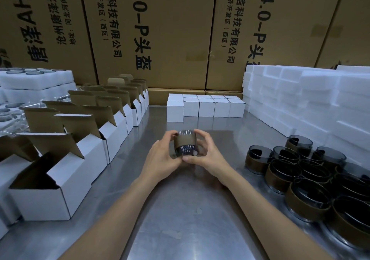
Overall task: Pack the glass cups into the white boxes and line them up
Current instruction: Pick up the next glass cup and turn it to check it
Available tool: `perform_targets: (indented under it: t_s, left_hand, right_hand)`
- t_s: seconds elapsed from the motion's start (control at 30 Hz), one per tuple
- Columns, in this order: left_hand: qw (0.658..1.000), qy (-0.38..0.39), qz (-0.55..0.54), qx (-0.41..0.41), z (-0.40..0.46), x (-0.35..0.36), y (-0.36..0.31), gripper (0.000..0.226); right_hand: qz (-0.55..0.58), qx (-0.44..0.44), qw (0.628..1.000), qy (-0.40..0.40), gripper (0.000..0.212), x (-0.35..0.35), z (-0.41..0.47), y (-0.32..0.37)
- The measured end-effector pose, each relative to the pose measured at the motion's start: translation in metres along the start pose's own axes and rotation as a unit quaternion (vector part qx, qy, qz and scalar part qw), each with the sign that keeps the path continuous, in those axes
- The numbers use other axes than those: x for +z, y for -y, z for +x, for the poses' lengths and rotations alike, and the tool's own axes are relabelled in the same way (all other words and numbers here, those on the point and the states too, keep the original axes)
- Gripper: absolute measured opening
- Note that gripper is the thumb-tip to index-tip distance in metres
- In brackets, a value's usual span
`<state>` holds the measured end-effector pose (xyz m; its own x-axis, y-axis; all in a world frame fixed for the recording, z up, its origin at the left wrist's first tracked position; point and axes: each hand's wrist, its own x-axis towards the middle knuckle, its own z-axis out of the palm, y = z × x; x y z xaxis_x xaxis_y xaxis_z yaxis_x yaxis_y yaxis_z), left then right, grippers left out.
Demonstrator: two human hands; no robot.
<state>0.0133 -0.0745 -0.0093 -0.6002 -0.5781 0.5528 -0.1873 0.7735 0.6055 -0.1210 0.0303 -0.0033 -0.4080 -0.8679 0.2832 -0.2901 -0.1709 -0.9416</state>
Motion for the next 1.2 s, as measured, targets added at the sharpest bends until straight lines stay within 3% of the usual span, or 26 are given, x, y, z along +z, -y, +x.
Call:
perform_targets:
  t_s: [0.13,0.3,0.47,0.63,0.8,0.97,1.07,1.2]
  left_hand:
    - [0.999,0.026,-0.031,-0.02,-0.0001,0.0006,-0.0004,0.062]
    - [0.999,0.011,0.011,0.035,0.0006,-0.0002,-0.0018,0.067]
    - [1.0,0.017,-0.014,-0.015,0.0004,0.0003,0.0006,0.062]
    - [0.997,0.038,-0.047,-0.042,0.0003,0.001,-0.0007,0.066]
    - [0.999,0.033,0.004,0.029,0.0001,0.0001,-0.0025,0.068]
    - [1.0,0.027,-0.014,-0.007,0.0003,-0.0002,-0.0011,0.063]
    - [0.999,0.038,-0.016,-0.017,-0.0002,0.0009,-0.0004,0.064]
    - [0.999,0.026,0.014,0.033,-0.0004,-0.0001,-0.0029,0.067]
  right_hand:
    - [0.021,0.003,0.999,-0.035,0.069,-0.0003,-0.0003,0.0021]
    - [-0.016,-0.025,0.998,-0.048,0.069,0.0027,-0.0001,0.001]
    - [-0.004,0.002,1.0,-0.013,0.075,0.0,-0.0024,0.0048]
    - [0.046,0.021,0.998,-0.022,0.061,-0.0017,-0.0031,0.0079]
    - [-0.014,-0.029,0.999,-0.032,0.065,0.0009,-0.0013,0.0045]
    - [0.012,-0.003,1.0,0.006,0.075,-0.0002,0.0009,0.002]
    - [0.032,0.011,0.999,-0.011,0.065,-0.0009,0.0019,0.0007]
    - [-0.01,-0.009,0.999,-0.041,0.065,0.002,0.0008,-0.0007]
